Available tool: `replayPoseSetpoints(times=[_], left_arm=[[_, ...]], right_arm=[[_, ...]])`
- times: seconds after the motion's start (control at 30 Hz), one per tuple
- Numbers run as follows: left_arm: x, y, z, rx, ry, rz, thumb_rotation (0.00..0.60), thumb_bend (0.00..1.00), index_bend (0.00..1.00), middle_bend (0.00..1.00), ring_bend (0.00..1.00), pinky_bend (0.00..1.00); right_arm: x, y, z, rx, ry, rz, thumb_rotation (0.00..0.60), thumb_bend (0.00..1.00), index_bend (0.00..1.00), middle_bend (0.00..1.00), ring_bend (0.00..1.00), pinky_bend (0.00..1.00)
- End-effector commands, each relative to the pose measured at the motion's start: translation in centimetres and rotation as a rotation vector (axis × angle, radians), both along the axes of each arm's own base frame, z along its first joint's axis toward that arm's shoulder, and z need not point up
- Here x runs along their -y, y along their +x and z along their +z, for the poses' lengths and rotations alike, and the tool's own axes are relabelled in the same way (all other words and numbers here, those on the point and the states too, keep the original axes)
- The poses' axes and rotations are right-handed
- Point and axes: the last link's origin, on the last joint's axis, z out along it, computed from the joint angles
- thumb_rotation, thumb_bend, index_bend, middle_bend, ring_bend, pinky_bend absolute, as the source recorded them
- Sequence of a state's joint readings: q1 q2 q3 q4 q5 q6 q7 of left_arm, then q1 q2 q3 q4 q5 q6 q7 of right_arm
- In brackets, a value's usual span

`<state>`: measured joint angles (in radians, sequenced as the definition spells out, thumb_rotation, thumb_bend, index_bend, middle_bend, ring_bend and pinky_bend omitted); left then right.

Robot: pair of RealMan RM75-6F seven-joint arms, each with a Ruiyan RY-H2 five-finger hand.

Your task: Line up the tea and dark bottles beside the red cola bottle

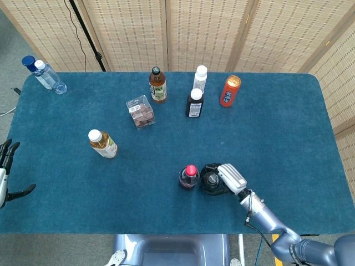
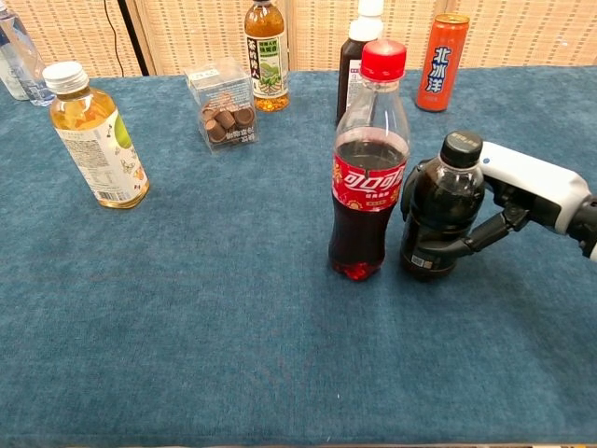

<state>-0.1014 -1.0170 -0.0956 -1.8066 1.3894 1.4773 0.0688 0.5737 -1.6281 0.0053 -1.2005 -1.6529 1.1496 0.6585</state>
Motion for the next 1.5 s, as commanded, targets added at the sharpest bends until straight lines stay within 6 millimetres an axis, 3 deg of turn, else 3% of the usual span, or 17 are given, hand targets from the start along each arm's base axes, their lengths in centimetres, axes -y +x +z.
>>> replayPoseSetpoints(times=[0.03, 0.23, 0.3, 0.33, 0.47, 0.57, 0.67, 0.87, 1.43, 1.5], left_arm=[[0.0, 0.0, 0.0, 0.001, -0.001, -0.002, 0.6, 0.05, 0.0, 0.0, 0.0, 0.0], [0.0, 0.0, 0.1, 0.003, 0.0, -0.002, 0.6, 0.05, 0.0, 0.0, 0.0, 0.0], [0.0, 0.0, 0.0, 0.003, -0.002, -0.002, 0.6, 0.05, 0.0, 0.0, 0.0, 0.0], [0.0, 0.1, 0.0, 0.002, -0.002, -0.003, 0.6, 0.05, 0.0, 0.0, 0.0, 0.0], [0.1, 0.1, -0.1, 0.001, -0.002, -0.004, 0.6, 0.05, 0.0, 0.0, 0.0, 0.0], [0.1, 0.1, 0.0, 0.002, 0.0, -0.003, 0.6, 0.05, 0.0, 0.0, 0.0, 0.0], [0.1, 0.0, 0.0, 0.002, 0.001, -0.002, 0.6, 0.05, 0.0, 0.0, 0.0, 0.0], [0.2, 0.1, 0.0, 0.003, -0.003, -0.009, 0.6, 0.05, 0.0, 0.0, 0.0, 0.0], [0.2, 0.1, 0.1, 0.006, 0.002, -0.007, 0.6, 0.05, 0.0, 0.0, 0.0, 0.0], [0.2, 0.1, 0.1, 0.005, 0.0, -0.007, 0.6, 0.05, 0.0, 0.0, 0.0, 0.0]], right_arm=[[0.2, -0.1, -0.3, -0.015, -0.013, -0.002, 0.6, 0.76, 0.57, 0.57, 0.49, 0.55], [0.5, -0.5, -0.4, -0.019, -0.019, -0.011, 0.6, 0.75, 0.57, 0.56, 0.49, 0.55], [0.5, -0.5, -0.4, -0.019, -0.019, -0.008, 0.6, 0.7, 0.54, 0.55, 0.47, 0.54], [0.5, -0.4, -0.3, -0.018, -0.02, -0.006, 0.6, 0.66, 0.52, 0.53, 0.46, 0.53], [0.2, -0.4, -0.2, -0.017, -0.023, 0.014, 0.6, 0.32, 0.29, 0.34, 0.29, 0.45], [0.1, -0.4, 0.0, -0.024, -0.023, 0.033, 0.6, 0.23, 0.17, 0.18, 0.12, 0.35], [0.0, -0.4, 0.2, -0.025, -0.016, 0.034, 0.6, 0.22, 0.15, 0.13, 0.04, 0.31], [0.1, -0.4, 0.6, -0.042, -0.031, 0.036, 0.6, 0.22, 0.13, 0.08, 0.0, 0.27], [0.3, 0.0, 1.8, -0.026, -0.031, 0.01, 0.6, 0.22, 0.07, 0.01, 0.0, 0.25], [0.2, 0.0, 2.1, -0.018, -0.034, 0.01, 0.6, 0.21, 0.05, 0.0, 0.0, 0.21]])
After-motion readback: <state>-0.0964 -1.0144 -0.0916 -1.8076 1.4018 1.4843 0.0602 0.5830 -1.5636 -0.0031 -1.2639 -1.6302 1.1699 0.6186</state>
